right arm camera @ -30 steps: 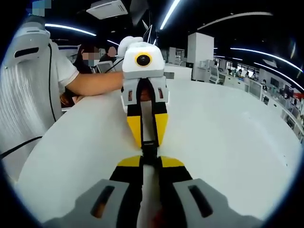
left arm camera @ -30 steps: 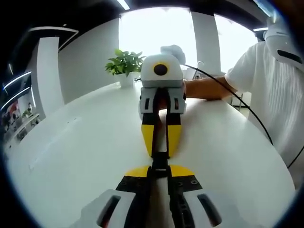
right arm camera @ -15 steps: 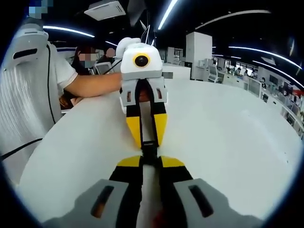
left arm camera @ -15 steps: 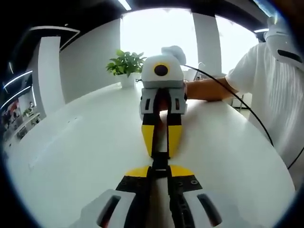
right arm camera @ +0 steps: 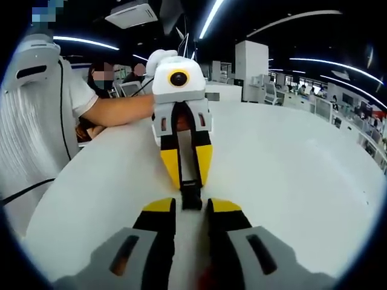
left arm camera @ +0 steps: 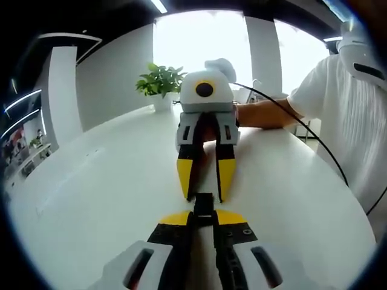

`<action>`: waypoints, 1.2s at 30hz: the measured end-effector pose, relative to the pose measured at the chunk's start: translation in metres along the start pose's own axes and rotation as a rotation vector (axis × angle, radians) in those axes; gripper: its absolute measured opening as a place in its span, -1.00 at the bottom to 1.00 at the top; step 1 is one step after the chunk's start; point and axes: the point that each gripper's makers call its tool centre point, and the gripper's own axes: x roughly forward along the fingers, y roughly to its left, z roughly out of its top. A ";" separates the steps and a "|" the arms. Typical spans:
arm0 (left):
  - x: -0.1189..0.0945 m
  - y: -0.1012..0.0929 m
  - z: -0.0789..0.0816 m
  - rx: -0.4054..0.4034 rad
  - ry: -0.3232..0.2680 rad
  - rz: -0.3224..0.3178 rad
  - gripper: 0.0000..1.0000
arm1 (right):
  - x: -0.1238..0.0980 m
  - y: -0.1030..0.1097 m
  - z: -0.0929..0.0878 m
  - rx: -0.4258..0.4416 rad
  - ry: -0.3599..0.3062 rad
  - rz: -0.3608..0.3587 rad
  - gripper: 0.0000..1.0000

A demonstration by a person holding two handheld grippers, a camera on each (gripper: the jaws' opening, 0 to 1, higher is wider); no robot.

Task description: Snap the two parts of the plastic buckle together until the buckle closes and remains connected.

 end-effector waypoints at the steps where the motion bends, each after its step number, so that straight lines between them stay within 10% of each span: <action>1: 0.000 0.000 0.000 0.000 0.000 0.000 -0.78 | 0.000 0.000 0.000 -0.001 0.000 0.000 -0.60; 36: 0.000 0.002 0.001 0.006 0.005 0.016 -0.78 | -0.009 -0.002 0.010 0.017 -0.027 -0.036 -0.42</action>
